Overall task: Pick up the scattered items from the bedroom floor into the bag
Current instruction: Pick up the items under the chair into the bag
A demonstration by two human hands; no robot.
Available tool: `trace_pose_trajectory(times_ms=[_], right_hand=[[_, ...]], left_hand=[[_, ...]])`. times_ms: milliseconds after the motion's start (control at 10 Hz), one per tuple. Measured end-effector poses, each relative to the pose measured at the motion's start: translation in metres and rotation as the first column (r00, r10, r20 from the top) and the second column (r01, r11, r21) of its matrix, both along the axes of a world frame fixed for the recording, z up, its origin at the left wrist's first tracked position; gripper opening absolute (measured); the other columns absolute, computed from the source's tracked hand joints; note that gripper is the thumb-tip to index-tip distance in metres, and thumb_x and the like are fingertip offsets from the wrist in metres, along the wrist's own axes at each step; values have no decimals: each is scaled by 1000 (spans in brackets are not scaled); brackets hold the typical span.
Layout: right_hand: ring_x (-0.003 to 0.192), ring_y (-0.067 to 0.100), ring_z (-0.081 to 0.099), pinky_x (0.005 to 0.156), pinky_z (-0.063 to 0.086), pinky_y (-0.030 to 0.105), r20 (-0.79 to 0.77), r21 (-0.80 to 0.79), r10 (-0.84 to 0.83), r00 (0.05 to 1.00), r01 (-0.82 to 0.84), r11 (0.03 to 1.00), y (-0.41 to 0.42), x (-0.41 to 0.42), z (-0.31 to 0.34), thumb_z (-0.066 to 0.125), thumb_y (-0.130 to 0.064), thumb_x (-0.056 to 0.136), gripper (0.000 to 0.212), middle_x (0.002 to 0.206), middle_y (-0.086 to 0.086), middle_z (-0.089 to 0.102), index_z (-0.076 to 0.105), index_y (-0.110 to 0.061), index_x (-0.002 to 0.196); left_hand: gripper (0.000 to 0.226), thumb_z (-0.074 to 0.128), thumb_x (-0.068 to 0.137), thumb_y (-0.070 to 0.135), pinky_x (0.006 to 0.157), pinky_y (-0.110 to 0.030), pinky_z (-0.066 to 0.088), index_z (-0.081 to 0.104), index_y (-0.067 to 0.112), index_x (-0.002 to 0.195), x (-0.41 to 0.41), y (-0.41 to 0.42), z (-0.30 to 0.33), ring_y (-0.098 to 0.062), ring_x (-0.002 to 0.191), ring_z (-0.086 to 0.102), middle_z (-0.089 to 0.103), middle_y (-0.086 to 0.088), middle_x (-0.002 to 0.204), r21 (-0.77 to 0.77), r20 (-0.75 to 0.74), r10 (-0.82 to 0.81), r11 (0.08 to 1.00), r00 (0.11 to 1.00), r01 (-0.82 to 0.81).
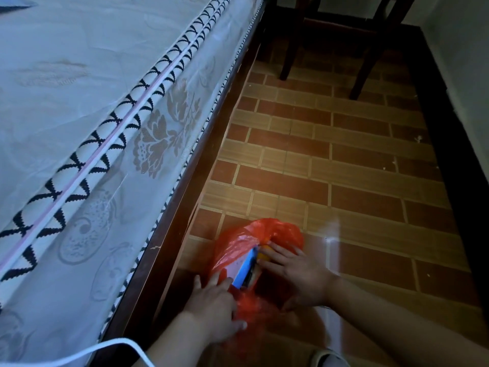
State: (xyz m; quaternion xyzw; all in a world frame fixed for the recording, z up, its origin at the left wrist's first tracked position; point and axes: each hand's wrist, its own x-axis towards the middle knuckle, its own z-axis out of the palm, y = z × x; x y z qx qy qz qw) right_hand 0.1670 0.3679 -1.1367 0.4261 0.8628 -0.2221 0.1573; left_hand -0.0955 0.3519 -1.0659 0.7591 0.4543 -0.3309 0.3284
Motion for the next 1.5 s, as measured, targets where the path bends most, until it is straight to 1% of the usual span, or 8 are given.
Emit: trace_pose_trajectory(times_ms=[200,300,400,500,800,1000,1200,1500], right_hand=[[160,18,14,129,21,46,-161,63,-103,982,114,992,-31,11,12,65,-55,91,80,174,-1,15,34,-31,161],[135,24,54,104,51,41,-396,280,-98,913,222,934,-59,16,22,59,-29,96,40,152,5,53,63,-20,135],[101,20,57,80,53,37,-470,370,-299,830,493,787,-75,42,27,61,-14,87,19,116,1,58,67,-17,104],[101,11,51,78,49,26,-356,270,-633,688,724,635,-83,80,1,72,-11,80,32,113,-11,46,61,-26,106],[119,21,51,89,54,40,-108,1,-692,713,697,718,-79,35,-61,59,-69,80,78,135,-2,47,44,-28,145],[112,23,54,85,56,40,-184,11,-720,670,733,680,-62,15,-78,58,-35,97,39,125,1,53,52,-28,135],[89,18,60,71,51,35,-273,10,-798,537,831,556,-66,53,-70,58,-23,99,3,102,-1,59,58,-23,103],[91,4,61,76,50,21,-589,111,-634,502,827,551,-42,55,33,71,-18,94,21,102,-13,61,66,-23,113]], left_hand=[[49,54,96,65,125,-63,3,78,27,116,10,-2,7,-26,160,9,29,1,169,76,54,-7,997,999,3],[43,52,98,61,124,-61,13,76,30,116,10,0,15,-23,157,19,38,5,163,149,112,29,988,993,-45],[35,53,98,58,122,-57,23,74,37,118,10,3,22,-16,151,26,43,11,157,179,173,65,979,983,-96],[34,53,98,57,119,-51,27,73,37,119,17,2,31,-11,147,31,48,15,150,231,188,36,970,981,-80],[51,43,97,70,127,-58,12,66,39,130,26,-1,43,-7,145,31,54,24,139,341,257,-33,938,966,-58],[51,46,93,75,129,-52,6,67,43,126,23,-1,46,0,149,26,57,28,136,302,352,-33,950,935,-81],[51,62,81,76,119,-35,31,68,45,121,16,2,43,0,134,47,62,28,126,303,363,-112,953,925,-3],[37,71,89,48,111,-34,41,69,38,125,22,5,51,-9,122,56,68,17,124,298,309,-221,946,925,127]])
